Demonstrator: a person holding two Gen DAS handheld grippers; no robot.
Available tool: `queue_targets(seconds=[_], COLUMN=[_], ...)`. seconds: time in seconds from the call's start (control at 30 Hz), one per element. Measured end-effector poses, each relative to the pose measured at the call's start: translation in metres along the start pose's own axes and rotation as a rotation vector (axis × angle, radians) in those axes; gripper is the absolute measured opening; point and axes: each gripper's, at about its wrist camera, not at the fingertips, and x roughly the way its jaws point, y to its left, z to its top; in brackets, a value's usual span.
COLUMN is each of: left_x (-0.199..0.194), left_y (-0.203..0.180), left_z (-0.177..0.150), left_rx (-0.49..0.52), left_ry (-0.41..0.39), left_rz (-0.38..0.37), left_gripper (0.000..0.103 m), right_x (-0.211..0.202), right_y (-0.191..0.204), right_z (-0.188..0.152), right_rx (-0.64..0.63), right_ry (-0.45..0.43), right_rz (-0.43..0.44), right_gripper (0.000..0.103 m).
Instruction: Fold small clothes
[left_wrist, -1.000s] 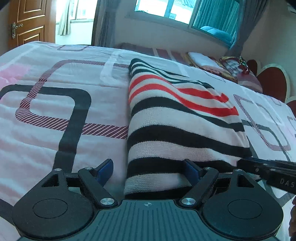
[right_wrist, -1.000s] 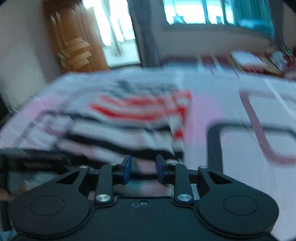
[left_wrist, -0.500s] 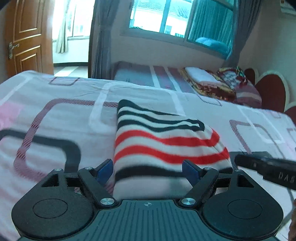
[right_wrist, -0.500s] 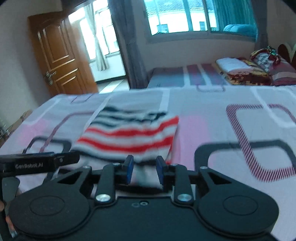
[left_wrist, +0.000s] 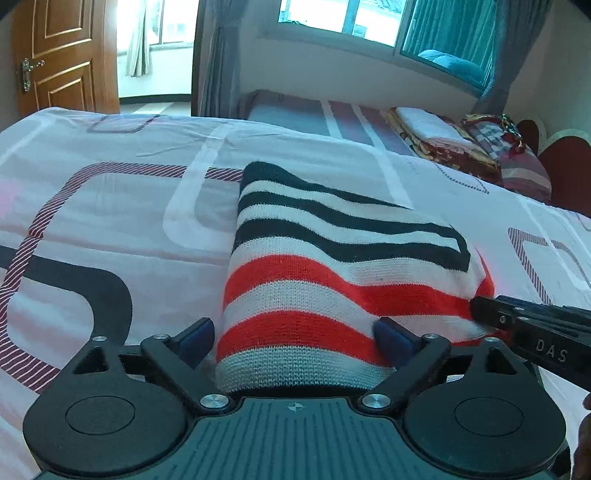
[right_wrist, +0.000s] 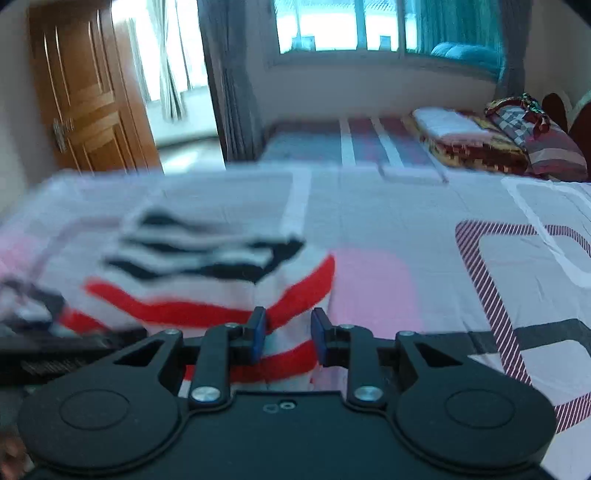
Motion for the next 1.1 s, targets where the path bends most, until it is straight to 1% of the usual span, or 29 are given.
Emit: queue_targets(seconds=[0.07, 0.1, 0.17, 0.23, 0.33, 0.43, 0.5, 0.57, 0.6, 0.63, 0.67, 0.7, 0.77, 0.83, 0.93, 0.97, 1.0, 1.03, 1.1], left_x=[-0.002, -0.004, -0.009, -0.012, -0.019, -0.029, -0.038, -0.045, -0.048, -0.049, -0.049, -0.05, -0.057, -0.064, -0.076, -0.079, -0.084, -0.088, -0.1], left_y=[-0.001, -0.002, -0.004, -0.003, -0.003, -0.007, -0.008, -0.007, -0.003, -0.001, -0.002, -0.004, -0.012, -0.021, -0.033, -0.034, -0.035, -0.035, -0.033], left_z=[0.001, 0.0, -0.001, -0.003, -0.009, -0.016, -0.022, -0.027, -0.031, -0.034, -0.038, -0.041, -0.045, -0.045, -0.046, -0.047, -0.048, -0.048, -0.05], left_rx=[0.008, 0.014, 0.024, 0.027, -0.002, -0.009, 0.0, -0.031, -0.061, -0.078, -0.079, -0.061, -0.005, 0.046, 0.126, 0.14, 0.145, 0.145, 0.133], left_ry=[0.002, 0.002, 0.009, 0.014, 0.02, 0.003, -0.01, -0.002, 0.014, 0.024, 0.036, 0.032, 0.009, 0.001, -0.014, -0.017, -0.01, -0.003, -0.013], left_rz=[0.004, 0.007, 0.033, 0.033, 0.056, 0.088, 0.089, 0.066, 0.031, 0.012, 0.024, 0.045, 0.089, 0.126, 0.167, 0.167, 0.155, 0.14, 0.114], left_gripper=[0.094, 0.096, 0.103, 0.103, 0.103, 0.103, 0.103, 0.103, 0.103, 0.103, 0.103, 0.103, 0.103, 0.103, 0.103, 0.103, 0.103, 0.103, 0.103], right_x=[0.005, 0.005, -0.001, -0.018, -0.047, -0.07, -0.083, -0.086, -0.082, -0.077, -0.073, -0.072, -0.073, -0.072, -0.073, -0.074, -0.076, -0.079, -0.085], right_y=[-0.001, -0.001, 0.001, 0.002, 0.004, 0.007, 0.006, 0.007, 0.008, 0.009, 0.008, 0.008, 0.009, 0.012, 0.012, 0.012, 0.011, 0.011, 0.009], right_z=[-0.002, -0.001, 0.002, 0.001, -0.009, -0.024, -0.037, -0.051, -0.059, -0.066, -0.072, -0.075, -0.078, -0.079, -0.083, -0.084, -0.084, -0.085, -0.087], right_rx=[0.002, 0.006, -0.001, -0.001, 0.01, 0.002, 0.025, 0.028, 0.016, 0.011, 0.021, 0.038, 0.054, 0.053, 0.069, 0.074, 0.079, 0.087, 0.111], right_ry=[0.0, 0.007, 0.018, -0.012, -0.055, -0.067, -0.077, -0.053, -0.023, 0.007, 0.027, 0.029, 0.02, 0.037, 0.061, 0.067, 0.071, 0.079, 0.1], right_rz=[-0.002, -0.002, -0.004, -0.007, 0.019, 0.021, 0.021, 0.019, 0.013, 0.009, 0.014, 0.018, 0.008, -0.001, -0.008, -0.014, -0.018, -0.016, -0.016], right_gripper=[0.027, 0.028, 0.029, 0.03, 0.043, 0.043, 0.044, 0.045, 0.046, 0.047, 0.048, 0.05, 0.054, 0.068, 0.079, 0.08, 0.085, 0.094, 0.102])
